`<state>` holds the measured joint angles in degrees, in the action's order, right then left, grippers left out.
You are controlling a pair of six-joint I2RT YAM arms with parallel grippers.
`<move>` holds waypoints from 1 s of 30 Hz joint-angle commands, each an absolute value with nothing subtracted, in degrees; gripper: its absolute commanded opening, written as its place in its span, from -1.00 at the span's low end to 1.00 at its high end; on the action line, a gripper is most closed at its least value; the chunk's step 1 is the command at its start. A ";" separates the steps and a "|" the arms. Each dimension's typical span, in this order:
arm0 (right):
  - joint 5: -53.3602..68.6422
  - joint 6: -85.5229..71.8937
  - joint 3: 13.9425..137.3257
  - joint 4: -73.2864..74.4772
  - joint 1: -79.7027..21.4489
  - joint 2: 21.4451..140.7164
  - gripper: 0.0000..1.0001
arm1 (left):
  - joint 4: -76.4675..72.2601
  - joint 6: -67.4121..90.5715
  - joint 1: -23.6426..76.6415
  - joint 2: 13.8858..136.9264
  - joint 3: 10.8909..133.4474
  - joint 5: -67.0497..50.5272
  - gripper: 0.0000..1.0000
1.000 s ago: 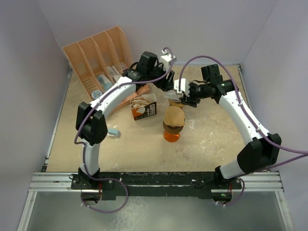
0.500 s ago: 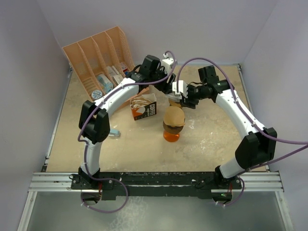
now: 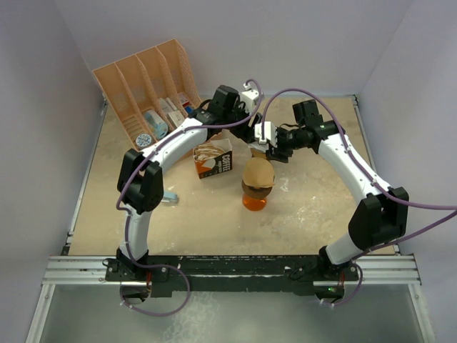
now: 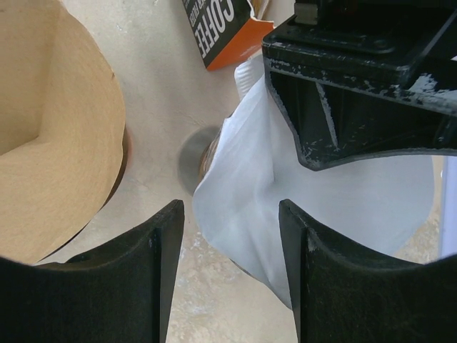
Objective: Place the coffee filter in the dripper
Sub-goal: Place the coffee filter in the coffee dripper.
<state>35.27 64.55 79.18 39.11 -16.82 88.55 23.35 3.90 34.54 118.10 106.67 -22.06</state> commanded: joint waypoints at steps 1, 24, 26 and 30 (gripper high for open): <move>36.05 64.81 78.07 39.06 -16.52 88.57 0.17 | 22.85 3.47 34.54 118.46 105.25 -20.83 0.30; 36.60 63.87 80.79 40.83 -16.52 87.12 0.25 | 23.05 4.74 34.50 115.84 107.43 -22.22 0.45; 36.69 63.82 81.22 41.02 -16.52 87.06 0.26 | 22.74 4.73 34.50 115.39 107.51 -22.46 0.46; 37.61 63.70 82.39 41.62 -16.52 87.01 0.30 | 22.68 4.60 34.45 114.84 107.85 -22.83 0.48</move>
